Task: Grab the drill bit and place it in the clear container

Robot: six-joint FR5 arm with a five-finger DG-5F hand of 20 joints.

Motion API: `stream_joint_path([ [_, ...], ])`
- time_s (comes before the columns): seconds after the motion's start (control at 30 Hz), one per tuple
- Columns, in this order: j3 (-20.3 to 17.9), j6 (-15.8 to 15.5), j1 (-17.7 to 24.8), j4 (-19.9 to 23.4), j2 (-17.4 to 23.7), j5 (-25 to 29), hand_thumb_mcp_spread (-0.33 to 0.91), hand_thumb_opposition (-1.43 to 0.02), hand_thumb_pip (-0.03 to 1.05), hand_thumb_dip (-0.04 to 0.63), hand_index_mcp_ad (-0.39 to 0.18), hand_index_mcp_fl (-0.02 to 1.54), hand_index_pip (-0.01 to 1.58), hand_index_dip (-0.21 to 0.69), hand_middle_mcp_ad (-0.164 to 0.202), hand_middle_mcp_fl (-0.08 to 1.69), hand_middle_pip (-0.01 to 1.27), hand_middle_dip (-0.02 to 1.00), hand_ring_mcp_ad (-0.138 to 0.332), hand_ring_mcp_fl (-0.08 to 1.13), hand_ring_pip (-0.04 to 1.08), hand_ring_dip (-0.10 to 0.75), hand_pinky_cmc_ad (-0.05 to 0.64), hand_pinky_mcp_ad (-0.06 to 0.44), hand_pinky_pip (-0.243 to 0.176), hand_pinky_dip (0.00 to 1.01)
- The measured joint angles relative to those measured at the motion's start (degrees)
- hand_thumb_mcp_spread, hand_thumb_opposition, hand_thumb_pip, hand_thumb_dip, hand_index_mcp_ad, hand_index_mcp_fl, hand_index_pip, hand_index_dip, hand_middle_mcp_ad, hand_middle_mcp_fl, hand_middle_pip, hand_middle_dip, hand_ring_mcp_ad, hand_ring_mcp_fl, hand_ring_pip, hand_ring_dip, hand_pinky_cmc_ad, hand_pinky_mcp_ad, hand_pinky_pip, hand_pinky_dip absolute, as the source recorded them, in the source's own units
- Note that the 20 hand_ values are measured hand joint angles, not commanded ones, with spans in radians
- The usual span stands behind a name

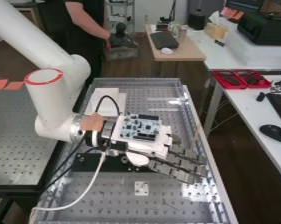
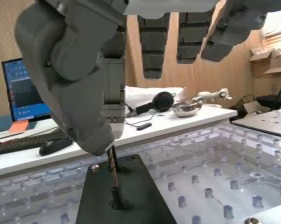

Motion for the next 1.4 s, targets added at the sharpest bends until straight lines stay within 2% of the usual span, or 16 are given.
stream_joint_path([
  [1.13,1.8,-0.4,-0.5,-0.9,-1.6,-1.0,0.46,-0.91,0.62,0.269,-0.152,0.59,1.13,0.016,0.075,0.16,0.14,0.13,0.161,0.05,0.1,-0.038,0.244,0.147,-0.089,0.18],
  [1.4,1.7,-0.4,-0.5,-0.2,-1.8,-1.2,0.49,-0.95,0.58,0.265,-0.15,0.72,1.24,0.014,0.075,0.17,0.14,0.13,0.162,0.05,0.1,-0.038,0.244,0.148,-0.093,0.18],
])
